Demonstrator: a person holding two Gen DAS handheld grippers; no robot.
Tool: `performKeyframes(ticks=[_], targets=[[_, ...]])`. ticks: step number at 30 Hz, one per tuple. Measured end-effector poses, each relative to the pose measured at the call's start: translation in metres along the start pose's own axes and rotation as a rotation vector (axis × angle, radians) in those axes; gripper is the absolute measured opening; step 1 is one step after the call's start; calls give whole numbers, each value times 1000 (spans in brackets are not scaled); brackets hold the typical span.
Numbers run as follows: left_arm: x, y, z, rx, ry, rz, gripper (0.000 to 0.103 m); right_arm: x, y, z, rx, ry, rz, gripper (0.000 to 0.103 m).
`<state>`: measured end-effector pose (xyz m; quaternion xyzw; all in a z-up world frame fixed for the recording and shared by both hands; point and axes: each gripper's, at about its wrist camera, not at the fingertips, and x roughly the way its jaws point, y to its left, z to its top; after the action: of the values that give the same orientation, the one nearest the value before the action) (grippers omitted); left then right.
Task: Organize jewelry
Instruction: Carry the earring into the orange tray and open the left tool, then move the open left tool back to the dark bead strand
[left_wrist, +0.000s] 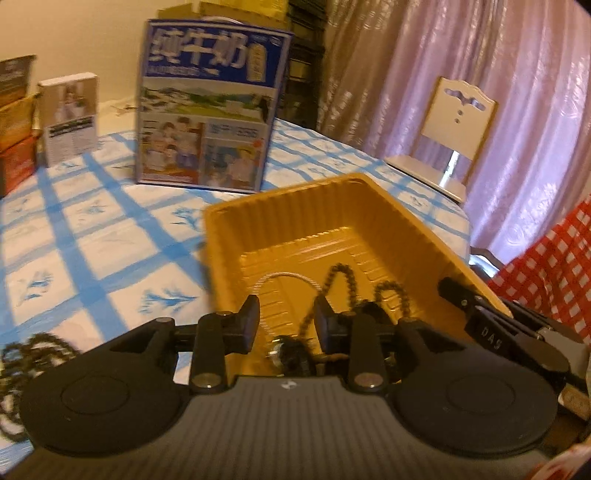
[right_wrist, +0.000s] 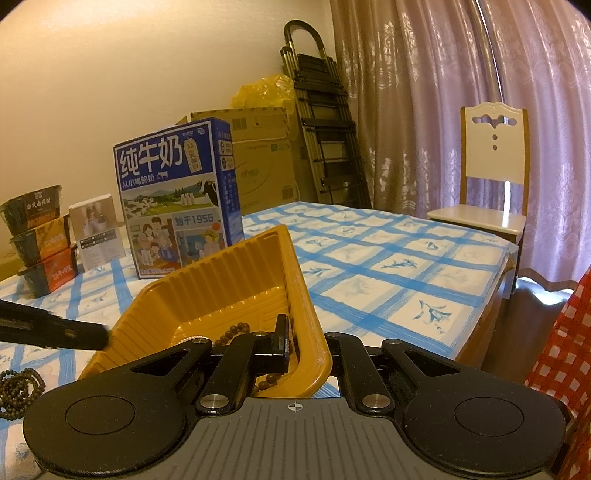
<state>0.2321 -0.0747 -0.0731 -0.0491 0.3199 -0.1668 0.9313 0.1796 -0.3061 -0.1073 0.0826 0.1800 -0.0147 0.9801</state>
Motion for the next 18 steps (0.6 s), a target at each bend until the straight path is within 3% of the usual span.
performKeyframes(ticks=[8, 18], targets=[[-45, 39, -11, -22, -14, 133, 31, 1, 6, 1, -6, -3, 0, 7], [-94, 79, -42, -59, 28, 280, 31, -5, 11, 2, -22, -13, -1, 7]])
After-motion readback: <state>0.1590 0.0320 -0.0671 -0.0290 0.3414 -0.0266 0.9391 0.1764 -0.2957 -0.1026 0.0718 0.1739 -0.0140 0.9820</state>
